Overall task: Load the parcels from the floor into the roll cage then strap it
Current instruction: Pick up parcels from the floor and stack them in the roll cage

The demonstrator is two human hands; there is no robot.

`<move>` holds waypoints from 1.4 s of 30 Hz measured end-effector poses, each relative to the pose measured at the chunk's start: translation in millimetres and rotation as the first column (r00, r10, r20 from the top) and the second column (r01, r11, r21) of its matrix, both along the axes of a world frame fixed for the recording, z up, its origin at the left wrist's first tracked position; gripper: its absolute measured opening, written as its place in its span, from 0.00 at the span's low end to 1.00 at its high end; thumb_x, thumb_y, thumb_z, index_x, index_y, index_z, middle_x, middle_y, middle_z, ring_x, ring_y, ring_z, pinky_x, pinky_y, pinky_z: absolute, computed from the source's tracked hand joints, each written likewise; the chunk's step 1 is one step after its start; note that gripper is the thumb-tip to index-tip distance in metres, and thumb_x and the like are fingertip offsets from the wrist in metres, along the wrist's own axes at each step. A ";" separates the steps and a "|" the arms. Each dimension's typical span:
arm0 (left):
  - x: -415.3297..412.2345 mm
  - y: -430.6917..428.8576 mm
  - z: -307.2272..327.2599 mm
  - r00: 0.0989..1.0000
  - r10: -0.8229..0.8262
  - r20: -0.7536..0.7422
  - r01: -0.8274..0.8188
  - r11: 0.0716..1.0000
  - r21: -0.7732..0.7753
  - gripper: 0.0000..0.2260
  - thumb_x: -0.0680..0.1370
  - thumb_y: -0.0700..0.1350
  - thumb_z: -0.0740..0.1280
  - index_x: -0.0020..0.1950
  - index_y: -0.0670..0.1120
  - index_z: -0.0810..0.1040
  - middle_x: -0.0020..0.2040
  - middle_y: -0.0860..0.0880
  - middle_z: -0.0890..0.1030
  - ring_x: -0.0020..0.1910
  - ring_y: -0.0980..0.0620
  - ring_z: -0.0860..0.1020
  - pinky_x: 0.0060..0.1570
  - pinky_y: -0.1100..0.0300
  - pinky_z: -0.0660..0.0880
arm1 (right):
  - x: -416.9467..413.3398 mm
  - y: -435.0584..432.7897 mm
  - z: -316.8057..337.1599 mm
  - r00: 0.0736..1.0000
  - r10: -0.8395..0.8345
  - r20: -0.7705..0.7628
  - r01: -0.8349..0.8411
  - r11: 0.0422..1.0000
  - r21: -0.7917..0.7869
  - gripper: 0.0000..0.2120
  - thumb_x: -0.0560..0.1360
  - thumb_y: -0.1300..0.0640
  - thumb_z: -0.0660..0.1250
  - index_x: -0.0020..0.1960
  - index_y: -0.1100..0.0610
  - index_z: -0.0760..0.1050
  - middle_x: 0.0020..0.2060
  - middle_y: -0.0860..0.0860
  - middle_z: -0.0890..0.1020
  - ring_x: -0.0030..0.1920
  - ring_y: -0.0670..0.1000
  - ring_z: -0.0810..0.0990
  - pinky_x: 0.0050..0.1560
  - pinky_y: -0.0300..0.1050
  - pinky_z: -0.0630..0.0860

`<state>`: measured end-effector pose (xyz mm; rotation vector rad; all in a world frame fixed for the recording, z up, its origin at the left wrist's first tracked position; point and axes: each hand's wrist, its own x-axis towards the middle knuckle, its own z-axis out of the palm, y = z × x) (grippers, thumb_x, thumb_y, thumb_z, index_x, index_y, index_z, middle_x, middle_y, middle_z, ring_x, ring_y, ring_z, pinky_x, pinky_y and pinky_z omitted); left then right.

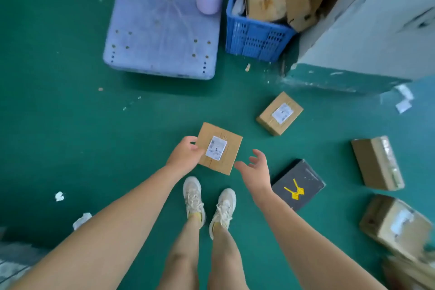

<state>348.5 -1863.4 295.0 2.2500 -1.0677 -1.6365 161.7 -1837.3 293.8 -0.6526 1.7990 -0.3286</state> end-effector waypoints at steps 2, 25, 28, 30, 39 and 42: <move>5.9 -5.8 -45.4 0.999 -0.023 0.022 0.022 0.998 0.053 0.20 0.79 0.48 0.63 0.72 0.48 0.67 0.59 0.52 0.77 0.52 0.53 0.75 0.54 0.56 0.71 | 5.7 -5.4 -42.3 1.000 -0.010 0.009 0.010 0.999 0.047 0.35 0.76 0.55 0.70 0.78 0.51 0.57 0.72 0.51 0.69 0.68 0.51 0.71 0.65 0.49 0.70; 28.2 26.1 -366.6 0.998 0.003 0.066 -0.022 0.955 0.296 0.30 0.76 0.43 0.67 0.76 0.49 0.61 0.67 0.54 0.74 0.61 0.52 0.74 0.56 0.58 0.69 | 19.7 25.9 -355.7 0.986 -0.160 0.048 0.132 0.923 0.361 0.23 0.74 0.62 0.71 0.65 0.54 0.67 0.58 0.46 0.77 0.53 0.47 0.77 0.45 0.35 0.72; 24.5 24.1 -354.5 0.994 0.071 0.083 -0.092 0.956 0.279 0.24 0.76 0.43 0.68 0.71 0.48 0.66 0.61 0.55 0.75 0.54 0.54 0.74 0.51 0.59 0.68 | 21.0 19.1 -343.8 0.988 -0.149 0.036 0.128 0.929 0.348 0.22 0.73 0.62 0.72 0.61 0.53 0.66 0.57 0.47 0.74 0.50 0.45 0.76 0.39 0.34 0.71; 22.6 22.5 -341.7 0.991 0.092 0.100 -0.114 0.960 0.255 0.21 0.76 0.46 0.68 0.67 0.49 0.69 0.61 0.54 0.76 0.52 0.54 0.75 0.50 0.58 0.68 | 23.7 12.0 -328.4 0.992 -0.126 0.004 0.118 0.941 0.316 0.25 0.71 0.58 0.73 0.64 0.54 0.67 0.61 0.50 0.72 0.56 0.51 0.76 0.52 0.43 0.76; 7.1 9.8 -263.5 0.950 0.280 0.138 -0.302 0.936 0.182 0.30 0.77 0.58 0.67 0.76 0.52 0.61 0.71 0.47 0.61 0.52 0.48 0.71 0.51 0.52 0.68 | 25.8 -20.5 -240.6 0.990 -0.135 -0.039 0.140 0.943 0.301 0.30 0.72 0.46 0.73 0.67 0.52 0.64 0.60 0.51 0.63 0.55 0.52 0.73 0.51 0.47 0.69; 1.5 15.1 -234.1 0.936 0.339 0.092 -0.351 0.918 0.187 0.32 0.77 0.59 0.66 0.77 0.53 0.58 0.72 0.48 0.64 0.59 0.46 0.73 0.57 0.48 0.72 | 23.1 -16.6 -206.3 0.989 -0.144 -0.043 0.150 0.947 0.283 0.31 0.72 0.47 0.72 0.69 0.51 0.63 0.61 0.51 0.63 0.56 0.53 0.73 0.52 0.48 0.70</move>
